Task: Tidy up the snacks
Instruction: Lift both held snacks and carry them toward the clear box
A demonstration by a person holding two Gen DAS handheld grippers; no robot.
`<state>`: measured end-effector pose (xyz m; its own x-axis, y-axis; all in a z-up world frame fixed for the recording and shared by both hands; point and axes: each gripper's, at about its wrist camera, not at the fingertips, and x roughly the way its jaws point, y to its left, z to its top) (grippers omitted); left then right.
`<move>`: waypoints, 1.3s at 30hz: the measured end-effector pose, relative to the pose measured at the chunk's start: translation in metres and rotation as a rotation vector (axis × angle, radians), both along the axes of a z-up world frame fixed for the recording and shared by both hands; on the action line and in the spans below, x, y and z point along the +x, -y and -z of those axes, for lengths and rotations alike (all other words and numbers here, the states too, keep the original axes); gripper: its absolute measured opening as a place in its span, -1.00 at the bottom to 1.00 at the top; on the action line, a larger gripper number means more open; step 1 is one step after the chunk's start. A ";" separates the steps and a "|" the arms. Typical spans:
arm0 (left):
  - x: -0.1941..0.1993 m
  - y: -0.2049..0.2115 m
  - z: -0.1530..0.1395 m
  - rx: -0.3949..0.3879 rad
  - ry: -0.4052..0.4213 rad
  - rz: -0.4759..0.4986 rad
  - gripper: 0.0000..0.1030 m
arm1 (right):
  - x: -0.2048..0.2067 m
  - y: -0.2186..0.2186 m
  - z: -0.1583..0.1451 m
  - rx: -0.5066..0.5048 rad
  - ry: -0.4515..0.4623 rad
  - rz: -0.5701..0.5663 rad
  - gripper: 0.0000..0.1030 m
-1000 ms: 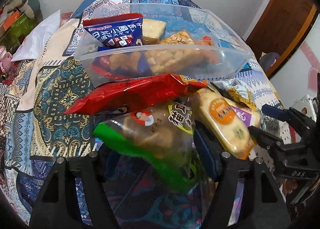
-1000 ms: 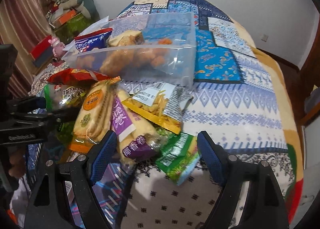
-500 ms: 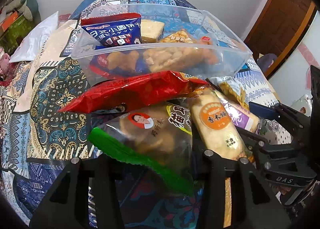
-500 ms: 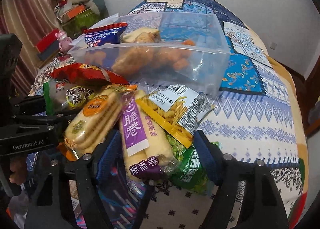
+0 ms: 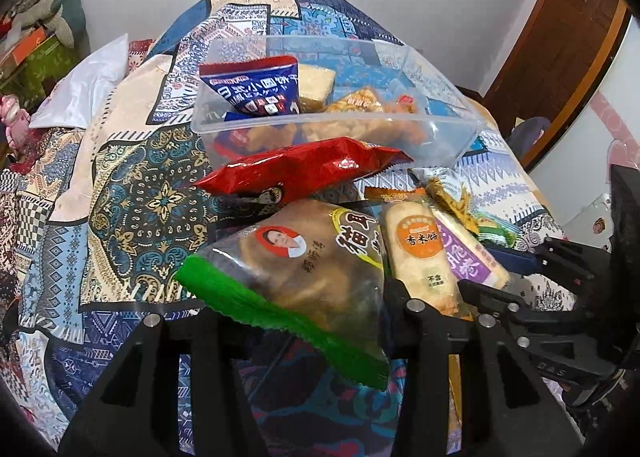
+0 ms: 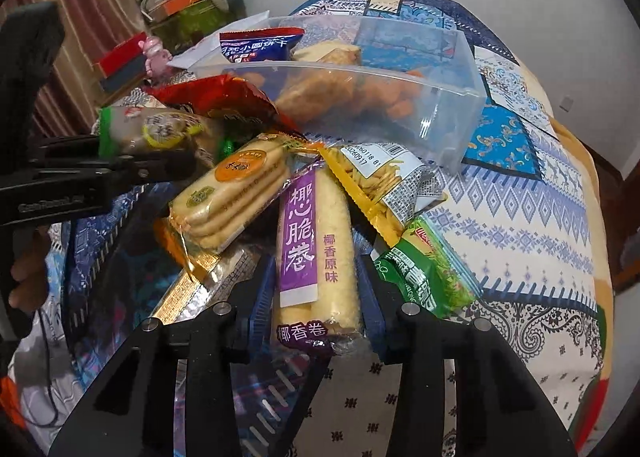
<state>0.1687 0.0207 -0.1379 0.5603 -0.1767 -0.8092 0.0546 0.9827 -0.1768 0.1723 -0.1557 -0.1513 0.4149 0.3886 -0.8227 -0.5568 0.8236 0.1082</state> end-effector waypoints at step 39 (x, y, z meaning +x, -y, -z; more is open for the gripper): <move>-0.016 -0.007 -0.088 -0.005 0.179 -0.033 -0.16 | -0.016 0.022 -0.076 0.161 0.154 0.063 -0.26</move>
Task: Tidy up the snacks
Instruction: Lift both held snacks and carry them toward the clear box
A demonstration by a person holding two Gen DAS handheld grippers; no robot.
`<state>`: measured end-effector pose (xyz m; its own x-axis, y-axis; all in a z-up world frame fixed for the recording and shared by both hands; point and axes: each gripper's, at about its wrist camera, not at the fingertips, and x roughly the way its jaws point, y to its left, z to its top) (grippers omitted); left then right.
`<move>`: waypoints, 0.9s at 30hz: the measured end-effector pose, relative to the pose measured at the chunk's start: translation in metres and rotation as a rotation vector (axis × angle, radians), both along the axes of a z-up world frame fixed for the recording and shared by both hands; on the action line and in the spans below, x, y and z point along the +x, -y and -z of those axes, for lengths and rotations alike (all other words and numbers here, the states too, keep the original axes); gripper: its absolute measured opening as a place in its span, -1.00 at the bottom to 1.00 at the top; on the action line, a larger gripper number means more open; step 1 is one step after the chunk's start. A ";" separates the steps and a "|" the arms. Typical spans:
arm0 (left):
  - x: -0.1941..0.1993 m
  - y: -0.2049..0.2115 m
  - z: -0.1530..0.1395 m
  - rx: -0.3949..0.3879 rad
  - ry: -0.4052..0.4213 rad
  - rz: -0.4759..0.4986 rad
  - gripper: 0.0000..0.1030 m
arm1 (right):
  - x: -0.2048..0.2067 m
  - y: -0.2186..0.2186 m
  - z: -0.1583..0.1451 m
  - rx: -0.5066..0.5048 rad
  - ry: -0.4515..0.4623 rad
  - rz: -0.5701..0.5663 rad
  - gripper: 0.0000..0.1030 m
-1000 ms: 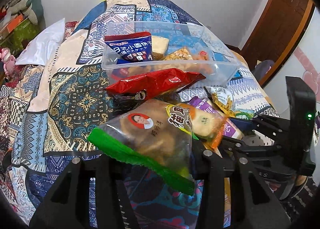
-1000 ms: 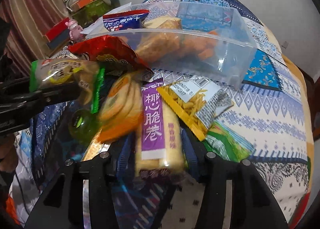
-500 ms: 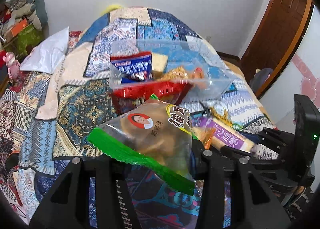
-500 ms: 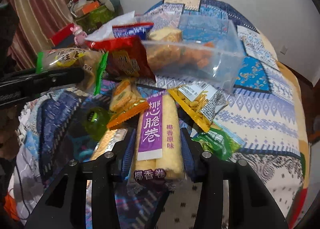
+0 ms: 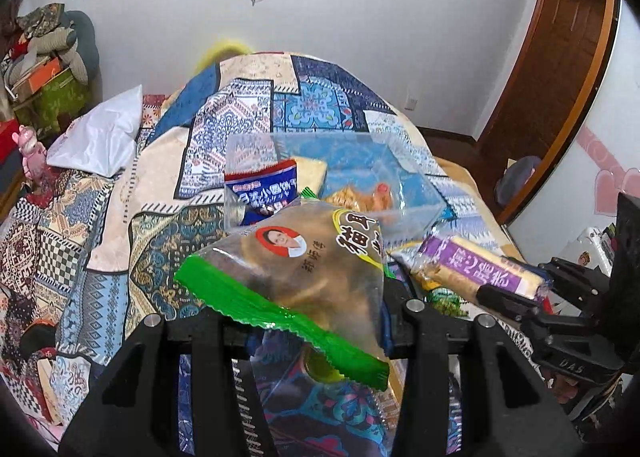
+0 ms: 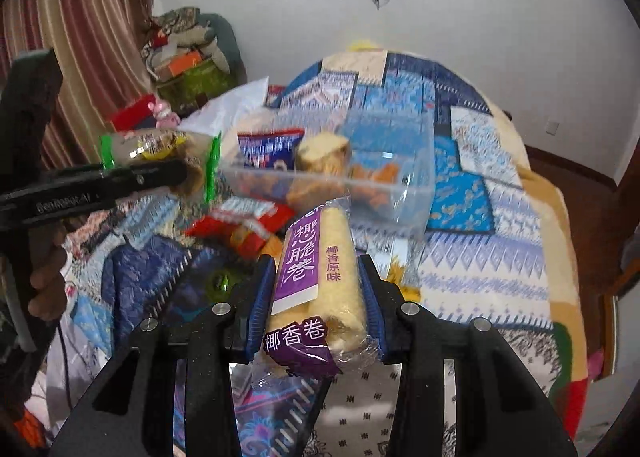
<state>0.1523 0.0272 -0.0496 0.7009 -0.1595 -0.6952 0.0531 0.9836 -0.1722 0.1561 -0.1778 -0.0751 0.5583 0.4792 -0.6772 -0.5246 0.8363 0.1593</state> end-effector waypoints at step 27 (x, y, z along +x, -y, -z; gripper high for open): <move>0.123 0.014 0.037 0.048 -0.032 0.041 -0.16 | 0.121 -0.021 0.013 0.043 0.027 0.090 -0.26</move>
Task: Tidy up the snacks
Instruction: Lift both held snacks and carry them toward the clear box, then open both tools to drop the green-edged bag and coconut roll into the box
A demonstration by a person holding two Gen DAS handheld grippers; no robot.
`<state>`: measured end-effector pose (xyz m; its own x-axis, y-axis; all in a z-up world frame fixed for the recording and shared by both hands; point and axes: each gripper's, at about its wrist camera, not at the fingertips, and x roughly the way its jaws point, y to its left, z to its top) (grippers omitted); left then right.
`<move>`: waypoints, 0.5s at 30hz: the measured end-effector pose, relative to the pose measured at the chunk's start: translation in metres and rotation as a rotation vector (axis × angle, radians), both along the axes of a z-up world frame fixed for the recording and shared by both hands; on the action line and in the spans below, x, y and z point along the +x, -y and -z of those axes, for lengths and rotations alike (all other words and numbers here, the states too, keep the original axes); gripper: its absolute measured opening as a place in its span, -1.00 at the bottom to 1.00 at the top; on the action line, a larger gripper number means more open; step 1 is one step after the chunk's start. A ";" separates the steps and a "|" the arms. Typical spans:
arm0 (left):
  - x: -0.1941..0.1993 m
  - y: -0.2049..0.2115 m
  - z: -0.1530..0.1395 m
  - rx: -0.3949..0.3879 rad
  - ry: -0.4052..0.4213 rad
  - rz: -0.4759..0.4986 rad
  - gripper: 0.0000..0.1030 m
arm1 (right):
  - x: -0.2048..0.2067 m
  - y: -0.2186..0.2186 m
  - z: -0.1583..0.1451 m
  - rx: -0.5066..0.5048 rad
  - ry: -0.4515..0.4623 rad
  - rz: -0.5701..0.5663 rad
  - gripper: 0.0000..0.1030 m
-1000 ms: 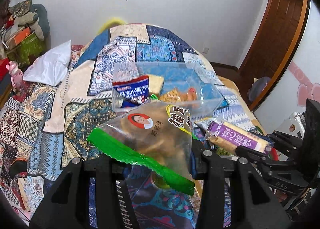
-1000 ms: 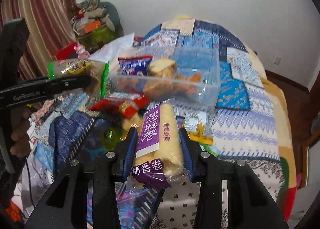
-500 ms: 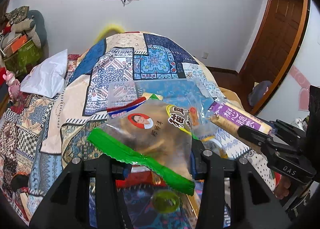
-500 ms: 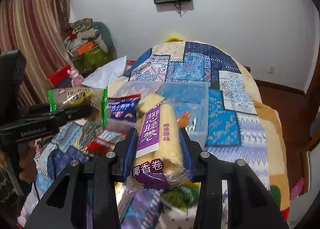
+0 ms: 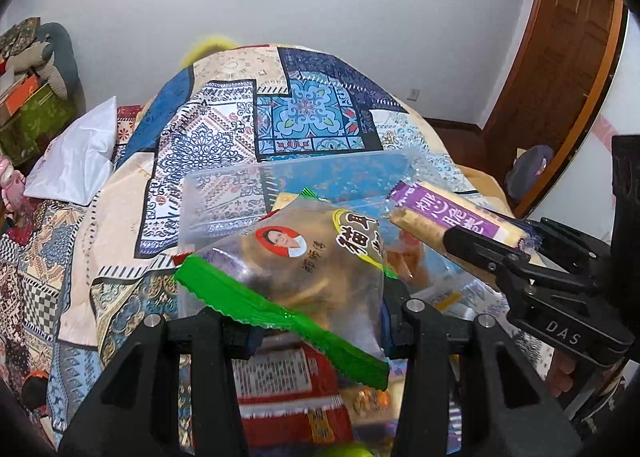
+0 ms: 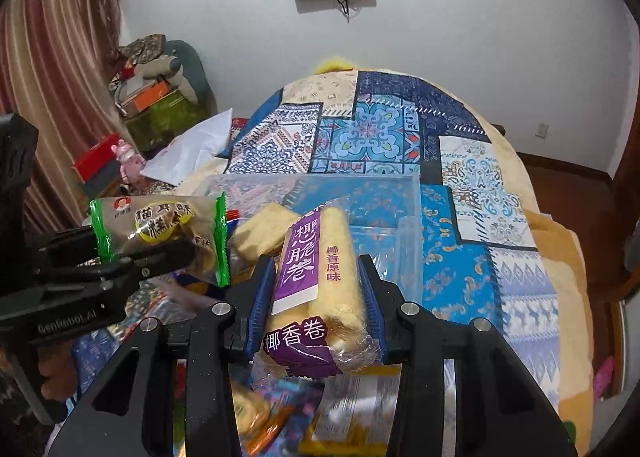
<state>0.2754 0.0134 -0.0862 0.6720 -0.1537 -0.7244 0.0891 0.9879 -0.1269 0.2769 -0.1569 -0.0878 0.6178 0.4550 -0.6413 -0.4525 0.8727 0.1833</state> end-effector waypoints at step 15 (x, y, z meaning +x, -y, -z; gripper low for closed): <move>0.027 -0.004 0.025 -0.041 -0.059 -0.038 -0.13 | 0.022 -0.009 0.025 -0.039 -0.069 -0.006 -0.24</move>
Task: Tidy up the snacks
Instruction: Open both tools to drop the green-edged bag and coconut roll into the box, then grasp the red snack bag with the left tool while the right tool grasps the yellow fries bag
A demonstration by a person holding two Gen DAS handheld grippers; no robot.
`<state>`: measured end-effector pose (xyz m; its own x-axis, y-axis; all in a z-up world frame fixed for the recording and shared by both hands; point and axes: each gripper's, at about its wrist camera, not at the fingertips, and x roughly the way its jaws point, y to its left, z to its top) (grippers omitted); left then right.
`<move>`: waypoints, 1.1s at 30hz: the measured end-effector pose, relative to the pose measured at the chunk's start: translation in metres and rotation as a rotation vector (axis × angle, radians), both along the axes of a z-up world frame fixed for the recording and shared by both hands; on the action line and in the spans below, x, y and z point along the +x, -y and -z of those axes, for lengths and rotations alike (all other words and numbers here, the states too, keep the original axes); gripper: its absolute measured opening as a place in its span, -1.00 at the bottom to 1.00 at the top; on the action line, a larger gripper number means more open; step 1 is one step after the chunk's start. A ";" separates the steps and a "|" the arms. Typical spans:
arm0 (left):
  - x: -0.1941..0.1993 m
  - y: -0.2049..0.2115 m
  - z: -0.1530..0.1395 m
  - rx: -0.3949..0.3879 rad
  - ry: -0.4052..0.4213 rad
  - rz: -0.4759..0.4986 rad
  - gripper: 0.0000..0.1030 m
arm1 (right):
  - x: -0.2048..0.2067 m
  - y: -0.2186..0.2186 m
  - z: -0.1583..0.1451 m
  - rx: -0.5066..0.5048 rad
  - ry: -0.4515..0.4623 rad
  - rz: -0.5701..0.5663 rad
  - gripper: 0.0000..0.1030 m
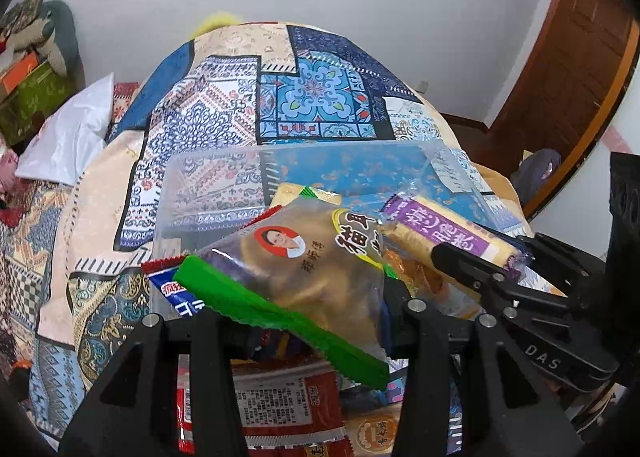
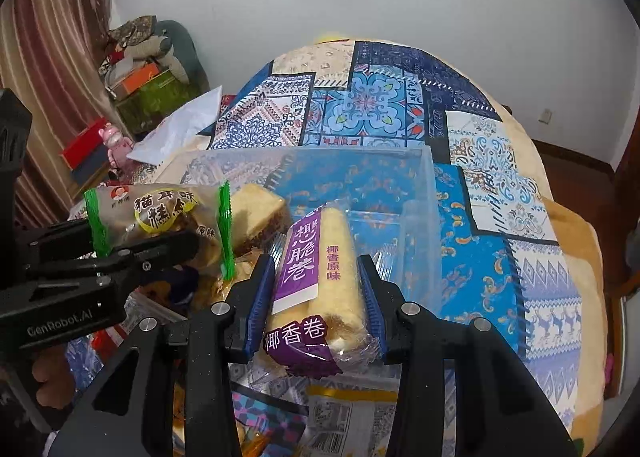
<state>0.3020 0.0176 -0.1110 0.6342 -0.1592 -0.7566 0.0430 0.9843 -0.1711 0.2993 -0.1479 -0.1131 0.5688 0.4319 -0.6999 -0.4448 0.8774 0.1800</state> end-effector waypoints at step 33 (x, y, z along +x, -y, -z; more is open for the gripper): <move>-0.113 -0.013 -0.029 0.120 -0.007 -0.017 0.53 | -0.080 0.050 -0.037 -0.042 0.046 0.062 0.28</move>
<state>0.1891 0.0310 -0.0815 0.6304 -0.0566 -0.7742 0.0253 0.9983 -0.0524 0.2193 -0.1984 -0.0762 0.6254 0.3653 -0.6895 -0.3960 0.9100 0.1230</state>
